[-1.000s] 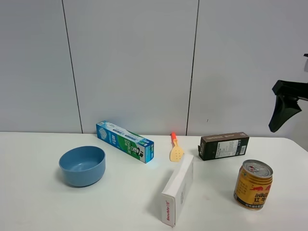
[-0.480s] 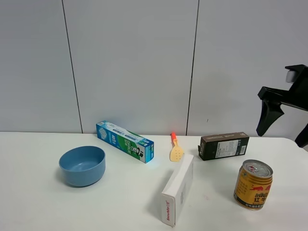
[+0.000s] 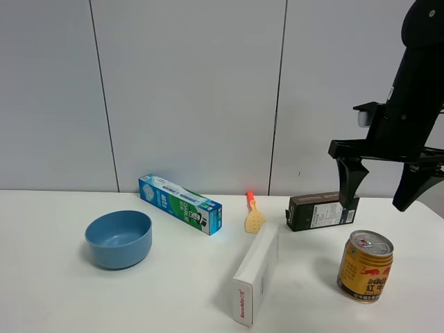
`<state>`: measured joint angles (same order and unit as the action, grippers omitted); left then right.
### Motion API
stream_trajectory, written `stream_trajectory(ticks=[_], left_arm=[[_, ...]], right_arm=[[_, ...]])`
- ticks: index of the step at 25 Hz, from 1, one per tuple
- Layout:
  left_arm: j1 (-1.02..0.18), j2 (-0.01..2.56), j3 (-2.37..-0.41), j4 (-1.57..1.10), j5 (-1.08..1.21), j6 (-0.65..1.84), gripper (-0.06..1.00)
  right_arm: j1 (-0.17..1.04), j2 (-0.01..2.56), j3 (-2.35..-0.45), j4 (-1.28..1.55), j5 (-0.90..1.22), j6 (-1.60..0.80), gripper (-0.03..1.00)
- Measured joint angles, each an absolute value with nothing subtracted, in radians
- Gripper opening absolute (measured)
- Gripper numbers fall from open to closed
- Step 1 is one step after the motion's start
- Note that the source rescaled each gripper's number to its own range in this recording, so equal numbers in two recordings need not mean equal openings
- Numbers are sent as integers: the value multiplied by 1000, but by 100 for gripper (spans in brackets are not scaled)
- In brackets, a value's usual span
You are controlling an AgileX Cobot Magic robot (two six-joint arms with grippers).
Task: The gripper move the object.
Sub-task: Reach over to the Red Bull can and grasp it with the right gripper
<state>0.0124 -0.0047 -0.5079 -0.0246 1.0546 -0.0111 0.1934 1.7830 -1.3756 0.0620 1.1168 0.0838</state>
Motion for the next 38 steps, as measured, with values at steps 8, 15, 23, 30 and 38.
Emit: stream_trajectory(ticks=[8,15,23,30,38], left_arm=[[12,-5,-508,-25,1055,-11,100],[12,-5,-508,-25,1055,-11,100],[12,-5,-508,-25,1055,-11,100],[12,-5,-508,-25,1055,-11,100],[12,-5,-508,-25,1055,-11,100]], right_arm=[[194,1786,-1376,13,1141,86,37],[194,1838,-1378,15,1138,86,37],[194,1895,-1381,24,1116,84,37],[194,1922,-1381,35,1107,77,56],[194,1922,-1381,50,1111,67,86]])
